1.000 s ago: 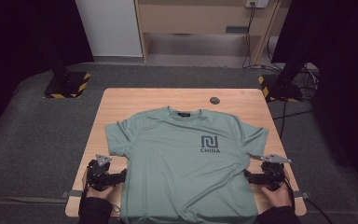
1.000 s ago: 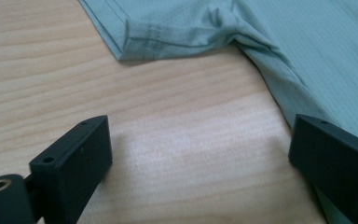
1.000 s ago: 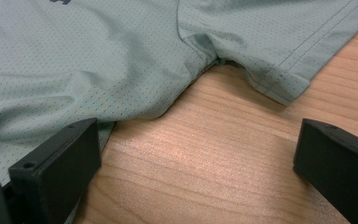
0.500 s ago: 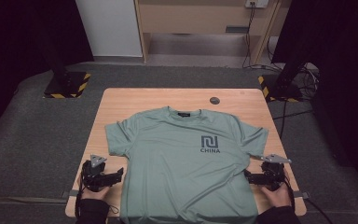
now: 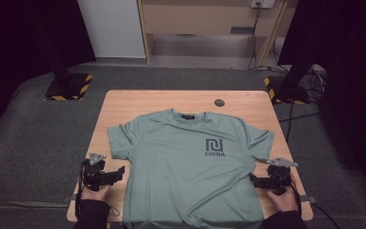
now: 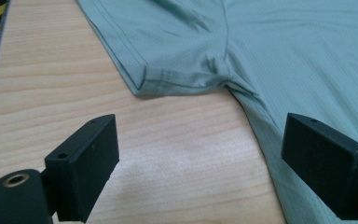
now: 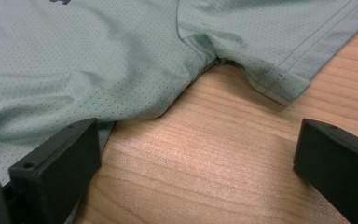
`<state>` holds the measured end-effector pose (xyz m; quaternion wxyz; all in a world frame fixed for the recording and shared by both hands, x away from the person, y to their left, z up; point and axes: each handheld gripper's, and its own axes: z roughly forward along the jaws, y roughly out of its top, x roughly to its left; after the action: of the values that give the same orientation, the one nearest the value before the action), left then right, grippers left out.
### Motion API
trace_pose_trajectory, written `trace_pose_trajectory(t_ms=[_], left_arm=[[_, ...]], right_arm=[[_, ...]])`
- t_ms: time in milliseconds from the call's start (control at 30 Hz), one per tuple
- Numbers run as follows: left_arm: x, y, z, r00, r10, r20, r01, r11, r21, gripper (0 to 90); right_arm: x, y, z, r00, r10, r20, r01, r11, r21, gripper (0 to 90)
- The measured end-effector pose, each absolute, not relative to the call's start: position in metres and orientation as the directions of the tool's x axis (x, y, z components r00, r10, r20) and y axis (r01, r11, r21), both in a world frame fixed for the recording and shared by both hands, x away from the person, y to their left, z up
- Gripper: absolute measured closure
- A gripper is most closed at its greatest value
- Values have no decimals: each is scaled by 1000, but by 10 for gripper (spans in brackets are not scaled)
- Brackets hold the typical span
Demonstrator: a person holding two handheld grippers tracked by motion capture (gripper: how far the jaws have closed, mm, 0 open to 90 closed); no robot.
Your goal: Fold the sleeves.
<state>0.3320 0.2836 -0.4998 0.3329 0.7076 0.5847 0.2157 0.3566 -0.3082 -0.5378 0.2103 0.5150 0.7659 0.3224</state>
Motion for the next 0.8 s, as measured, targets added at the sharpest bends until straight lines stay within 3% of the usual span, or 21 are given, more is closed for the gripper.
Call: trace_pose_trajectory(t_ms=[367,800], left_arm=[[361,291,-482,179,979,-97,671,-49,740,128],[396,292,-465,139,990,-37,660,-65,748,141]], right_arm=[[357,-308,-538,-381,925,10,653,261,711,7],[357,-308,-538,-381,925,10,653,261,711,7]])
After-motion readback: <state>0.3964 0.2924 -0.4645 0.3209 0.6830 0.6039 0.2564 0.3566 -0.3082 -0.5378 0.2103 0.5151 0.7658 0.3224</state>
